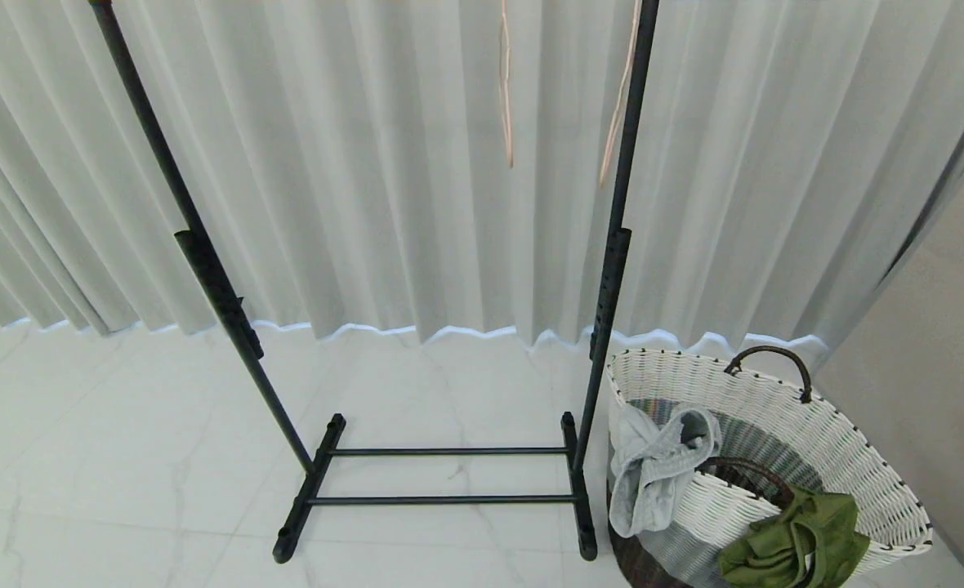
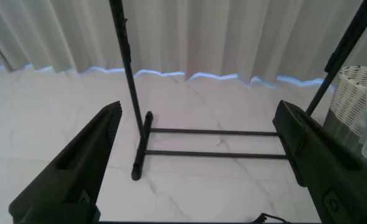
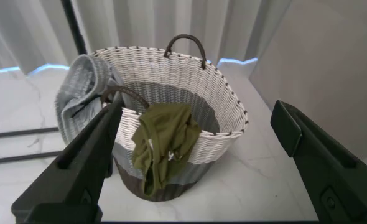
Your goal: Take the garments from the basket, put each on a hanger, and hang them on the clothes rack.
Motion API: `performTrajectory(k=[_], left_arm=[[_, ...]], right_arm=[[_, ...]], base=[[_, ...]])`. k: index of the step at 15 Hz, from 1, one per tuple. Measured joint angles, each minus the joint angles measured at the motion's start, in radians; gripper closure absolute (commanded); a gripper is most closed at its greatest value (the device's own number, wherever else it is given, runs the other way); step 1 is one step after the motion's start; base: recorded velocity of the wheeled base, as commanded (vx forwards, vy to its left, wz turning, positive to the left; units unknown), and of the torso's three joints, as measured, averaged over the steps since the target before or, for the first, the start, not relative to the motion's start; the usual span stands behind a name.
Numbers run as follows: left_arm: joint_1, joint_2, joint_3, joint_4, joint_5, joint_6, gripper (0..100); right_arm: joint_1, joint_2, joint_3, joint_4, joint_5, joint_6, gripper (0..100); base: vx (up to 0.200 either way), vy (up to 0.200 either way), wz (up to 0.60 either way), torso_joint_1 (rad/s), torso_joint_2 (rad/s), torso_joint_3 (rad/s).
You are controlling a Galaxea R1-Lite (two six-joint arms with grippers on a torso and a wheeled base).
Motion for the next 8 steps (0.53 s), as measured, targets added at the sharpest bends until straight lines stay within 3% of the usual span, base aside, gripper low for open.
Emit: performTrajectory(k=[6,8], left_arm=[[0.002,0.0,0.0,0.0,0.0,0.002,0],[0.002,0.0,0.0,0.0,0.0,0.0,0]], right_arm=[[0.001,0.0,0.0,0.0,0.0,0.003,0],[0.001,0.0,0.0,0.0,0.001,-0.003,0]], base=[[0.2,0.0,0.0,0.003,0.0,0.002],[0.0,0.0,0.0,0.0,0.0,0.0]])
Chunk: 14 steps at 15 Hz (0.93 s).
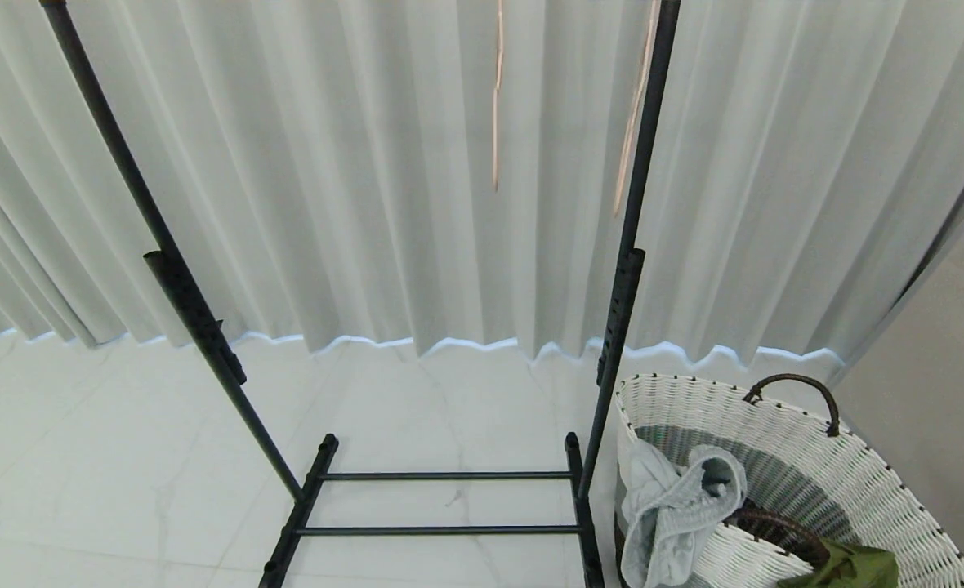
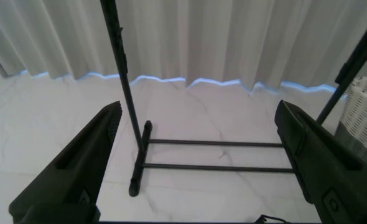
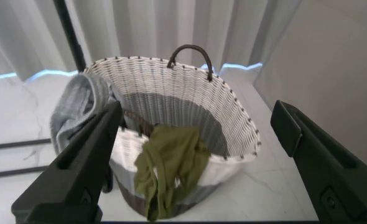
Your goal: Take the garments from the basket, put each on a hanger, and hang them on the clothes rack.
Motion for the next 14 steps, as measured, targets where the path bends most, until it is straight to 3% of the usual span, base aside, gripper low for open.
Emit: performTrajectory(k=[4,9,14], left_arm=[[-0.001,0.0,0.0,0.0,0.0,-0.005,0],[-0.001,0.0,0.0,0.0,0.0,-0.012,0],[-0.001,0.0,0.0,0.0,0.0,-0.011,0]], right_arm=[[0.0,0.0,0.0,0.0,0.002,0.0,0],[0.0,0.0,0.0,0.0,0.002,0.01,0],[0.0,0.0,0.0,0.0,0.002,-0.011,0]], base=[[0.0,0.0,0.0,0.0,0.0,0.0],[-0.2,0.0,0.0,0.002,0.0,0.0],[0.0,0.0,0.0,0.0,0.0,0.0]])
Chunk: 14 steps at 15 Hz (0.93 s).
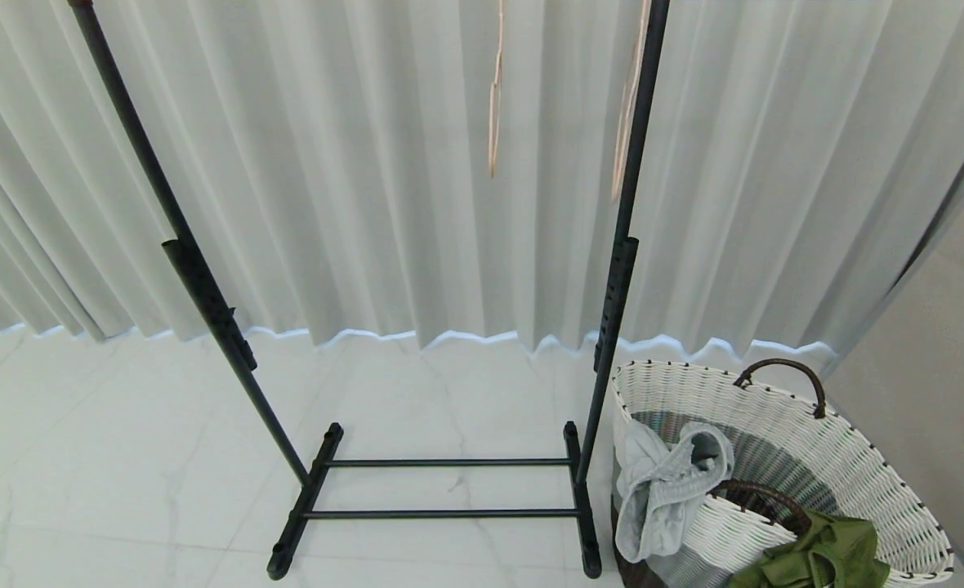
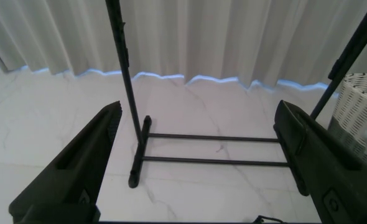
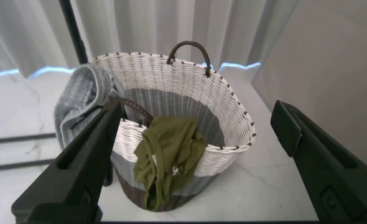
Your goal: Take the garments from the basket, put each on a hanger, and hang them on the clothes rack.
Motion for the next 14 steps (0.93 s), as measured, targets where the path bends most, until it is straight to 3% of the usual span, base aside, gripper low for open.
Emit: performTrajectory(k=[5,10,14], left_arm=[[0.001,0.0,0.0,-0.001,0.0,0.0,0],[0.0,0.0,0.0,0.001,0.0,0.0,0],[0.0,0.0,0.0,0.0,0.0,0.002,0]], right_arm=[[0.0,0.0,0.0,0.0,0.0,0.003,0],[0.0,0.0,0.0,0.001,0.0,0.016,0],[0.0,0.0,0.0,0.001,0.0,-0.001,0]], base=[[0.0,0.0,0.0,-0.006,0.02,0.013],[0.0,0.0,0.0,-0.091,0.32,0.228],[0.0,0.0,0.0,-0.012,0.05,0.035]])
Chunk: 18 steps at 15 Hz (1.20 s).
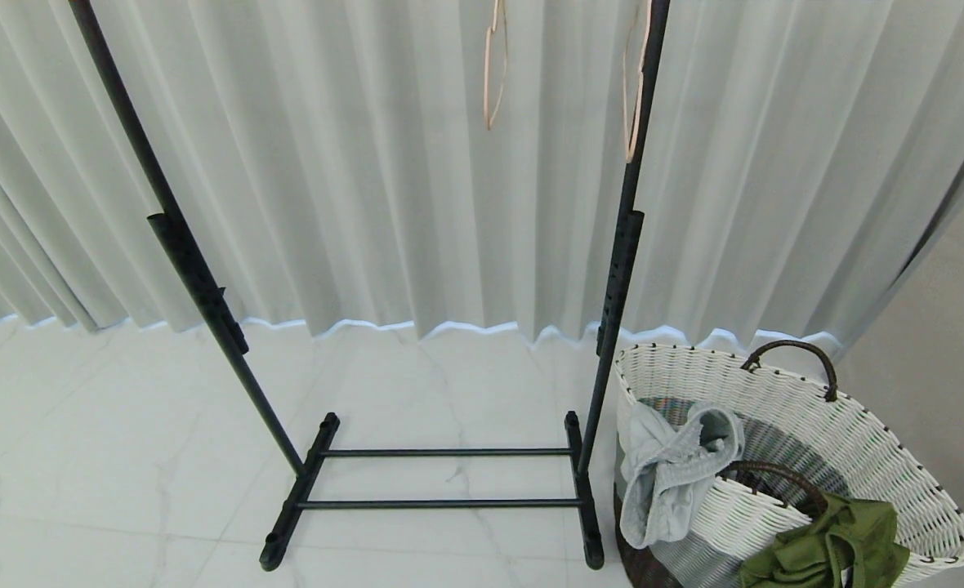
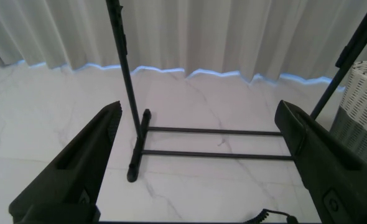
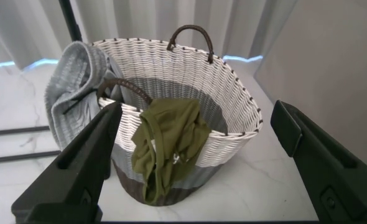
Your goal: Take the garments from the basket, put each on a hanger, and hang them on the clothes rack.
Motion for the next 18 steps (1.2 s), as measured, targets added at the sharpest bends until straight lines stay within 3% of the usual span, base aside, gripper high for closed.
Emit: performTrajectory(k=[6,9,14,18], left_arm=[[0.0,0.0,0.0,0.0,0.0,-0.001,0],[0.0,0.0,0.0,0.0,0.0,-0.001,0],[0.0,0.0,0.0,0.0,0.0,-0.002,0],[0.0,0.0,0.0,0.0,0.0,-0.004,0]], right_arm=[[0.0,0.002,-0.01,-0.017,0.028,-0.043,0],[0.023,0.087,-0.125,-0.015,0.084,-0.057,0],[0.043,0.455,-0.209,-0.021,0.094,-0.208,0],[0.05,0.803,-0.223,-0.121,0.077,-0.33,0]], base=[[0.0,0.0,0.0,0.0,0.0,0.0],[0.0,0.0,0.0,0.0,0.0,0.0],[0.0,0.0,0.0,0.0,0.0,0.0],[0.0,0.0,0.0,0.0,0.0,0.0]])
